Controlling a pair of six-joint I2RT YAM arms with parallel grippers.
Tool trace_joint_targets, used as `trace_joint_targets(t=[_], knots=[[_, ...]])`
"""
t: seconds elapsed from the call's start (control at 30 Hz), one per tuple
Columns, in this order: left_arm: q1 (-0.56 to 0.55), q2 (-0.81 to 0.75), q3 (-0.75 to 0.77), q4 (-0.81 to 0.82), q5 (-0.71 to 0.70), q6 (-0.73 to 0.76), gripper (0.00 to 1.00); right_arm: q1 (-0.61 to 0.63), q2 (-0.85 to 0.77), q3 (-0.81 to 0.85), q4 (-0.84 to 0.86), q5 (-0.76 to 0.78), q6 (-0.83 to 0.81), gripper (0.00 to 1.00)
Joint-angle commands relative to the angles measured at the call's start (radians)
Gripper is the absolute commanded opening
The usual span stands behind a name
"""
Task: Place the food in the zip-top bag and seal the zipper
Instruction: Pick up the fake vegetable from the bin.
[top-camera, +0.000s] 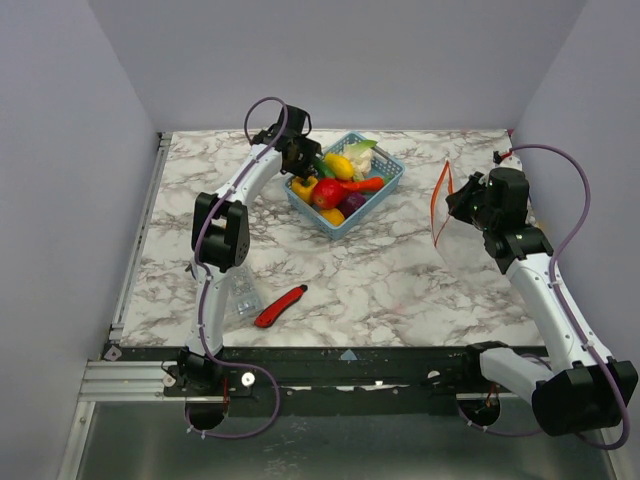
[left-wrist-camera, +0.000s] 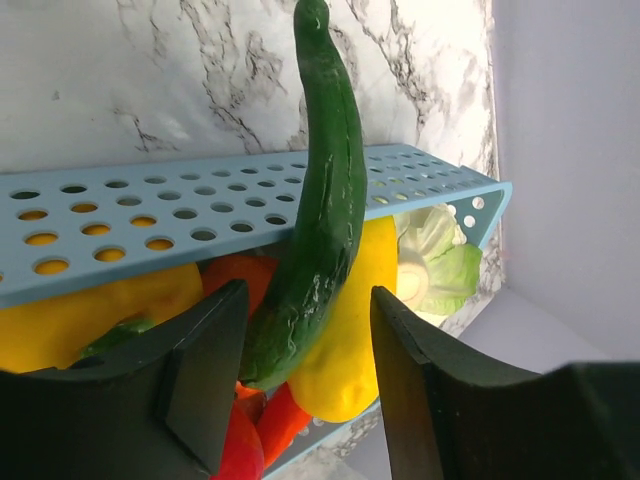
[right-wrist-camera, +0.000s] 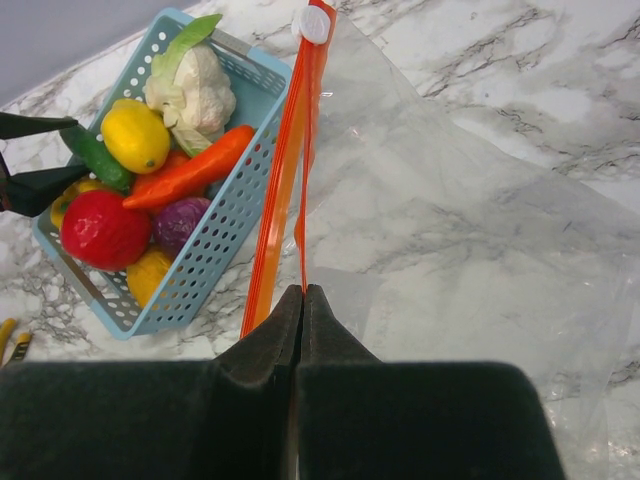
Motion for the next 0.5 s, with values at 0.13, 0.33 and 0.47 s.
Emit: trace_joint_targets(t=[0.13, 0.33, 0.47], knots=[[-0.001, 0.011, 0.003, -0.022, -0.051, 0.000, 0.44, -0.001, -0.016, -0.003, 0.004, -0.005, 0.010, 0.00], [-0.003, 0.019, 0.005, -0.030, -0.067, 0.024, 0.51, -0.001, -0.019, -0.003, 0.005, -0.006, 0.012, 0.00], [-0.012, 0.033, -0.002, 0.004, -0.062, 0.050, 0.51, 0.000, -0.021, -0.005, 0.008, 0.001, 0.015, 0.00]])
